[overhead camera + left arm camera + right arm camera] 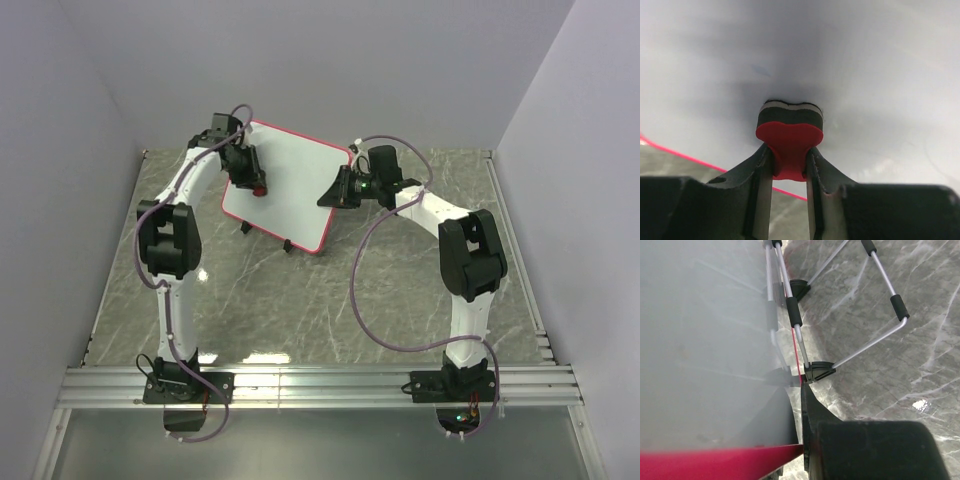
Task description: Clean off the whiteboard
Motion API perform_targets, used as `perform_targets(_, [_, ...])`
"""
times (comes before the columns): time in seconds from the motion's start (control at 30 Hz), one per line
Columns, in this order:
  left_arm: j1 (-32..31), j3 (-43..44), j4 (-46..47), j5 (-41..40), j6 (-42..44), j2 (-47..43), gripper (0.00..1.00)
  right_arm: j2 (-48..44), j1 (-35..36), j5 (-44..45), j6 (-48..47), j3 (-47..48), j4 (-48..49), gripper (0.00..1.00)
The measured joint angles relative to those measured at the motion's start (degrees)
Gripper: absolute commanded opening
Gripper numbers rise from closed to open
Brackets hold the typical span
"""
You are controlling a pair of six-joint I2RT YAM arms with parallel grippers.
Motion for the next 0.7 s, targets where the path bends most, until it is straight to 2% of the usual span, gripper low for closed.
perform_targets(0.17, [2.8,-1.27,2.34,-4.24,0.11,0.46,0.0,-0.22,0.2,-0.02,0.13,0.0,0.02,0.0])
perform_targets(0.57, [2.51,-2.23,2.82,-9.38,0.81,-0.94,0.0,-0.92,0.66,0.31,-0.92,-0.42,0.35,0.0])
perform_targets(0.7, [1.79,-5.84,4.5,-10.14,0.76,-4.42,0.0,-1.07,1.05,0.31,-3.28,-0.44,0.81,0.0])
